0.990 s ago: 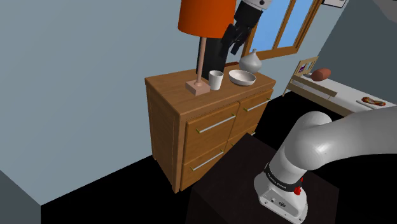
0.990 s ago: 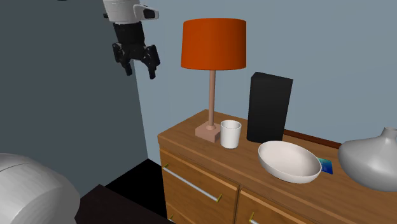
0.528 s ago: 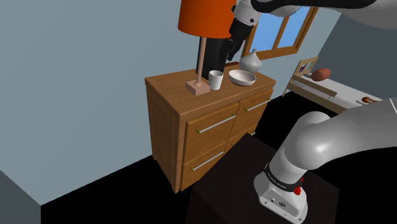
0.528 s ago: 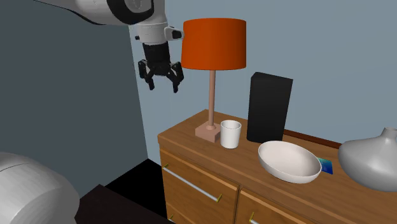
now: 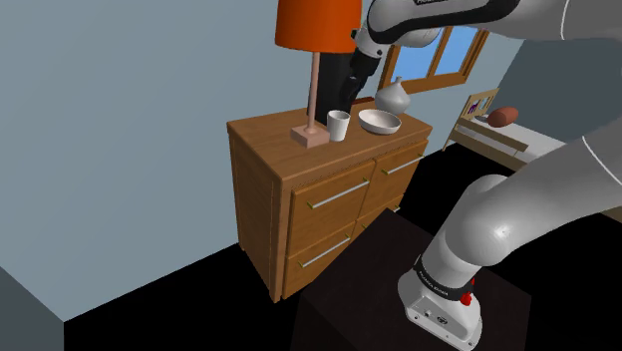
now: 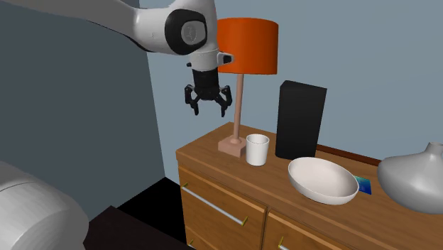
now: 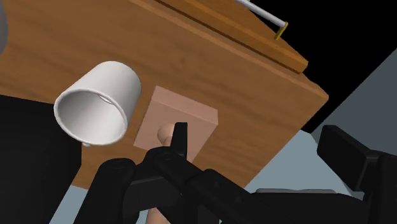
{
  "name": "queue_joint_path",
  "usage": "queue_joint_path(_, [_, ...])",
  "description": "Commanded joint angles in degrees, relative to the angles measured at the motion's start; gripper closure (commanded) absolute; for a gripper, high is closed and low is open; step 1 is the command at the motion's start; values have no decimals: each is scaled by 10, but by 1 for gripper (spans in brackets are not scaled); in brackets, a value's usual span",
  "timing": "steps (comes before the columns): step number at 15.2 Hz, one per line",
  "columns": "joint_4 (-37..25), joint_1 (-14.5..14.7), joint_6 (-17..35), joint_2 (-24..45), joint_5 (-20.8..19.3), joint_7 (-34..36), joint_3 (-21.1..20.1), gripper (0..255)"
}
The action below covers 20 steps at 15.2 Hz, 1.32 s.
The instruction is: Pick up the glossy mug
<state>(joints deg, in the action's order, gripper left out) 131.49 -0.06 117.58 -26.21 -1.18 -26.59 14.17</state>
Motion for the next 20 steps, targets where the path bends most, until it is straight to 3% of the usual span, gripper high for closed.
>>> queue_joint_path(1, [-6, 0, 23, 36, 0, -30, 18, 0])
queue_joint_path(6, [-49, 4, 73, 135, 17, -107, 57, 0])
queue_joint_path(12, [-127, -1, 114, 267, 66, -207, 90, 0])
queue_joint_path(20, [-106, -4, 166, 302, 88, -229, 90, 0])
